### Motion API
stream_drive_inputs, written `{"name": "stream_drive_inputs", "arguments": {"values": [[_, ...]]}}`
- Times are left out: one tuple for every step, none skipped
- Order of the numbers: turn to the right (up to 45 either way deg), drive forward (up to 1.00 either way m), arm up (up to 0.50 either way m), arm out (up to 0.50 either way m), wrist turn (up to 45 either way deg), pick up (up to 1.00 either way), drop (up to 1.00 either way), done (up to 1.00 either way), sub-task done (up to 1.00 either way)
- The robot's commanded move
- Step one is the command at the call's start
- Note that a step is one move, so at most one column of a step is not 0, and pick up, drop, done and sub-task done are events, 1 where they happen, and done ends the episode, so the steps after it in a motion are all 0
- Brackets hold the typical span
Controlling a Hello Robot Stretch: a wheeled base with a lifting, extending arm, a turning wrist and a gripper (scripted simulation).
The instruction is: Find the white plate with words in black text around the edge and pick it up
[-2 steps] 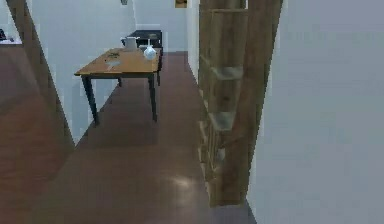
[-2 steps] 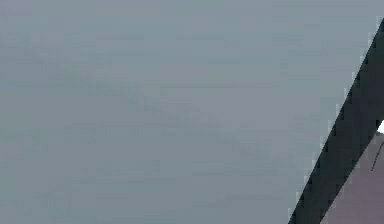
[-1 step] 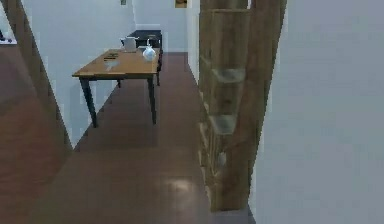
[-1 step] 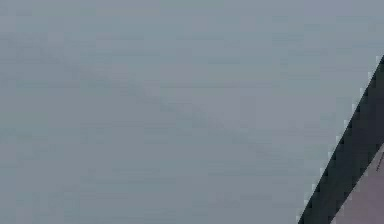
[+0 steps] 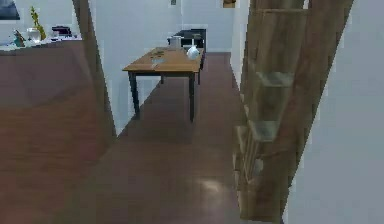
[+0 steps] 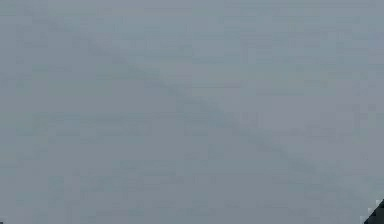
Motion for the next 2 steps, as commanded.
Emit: {"name": "stream_drive_inputs", "arguments": {"values": [[0.0,0.90,0.00,0.00,0.0,0.00,0.00,0.00,0.00],[3.0,0.00,0.00,0.00,0.0,0.00,0.00,0.00,0.00]]}}
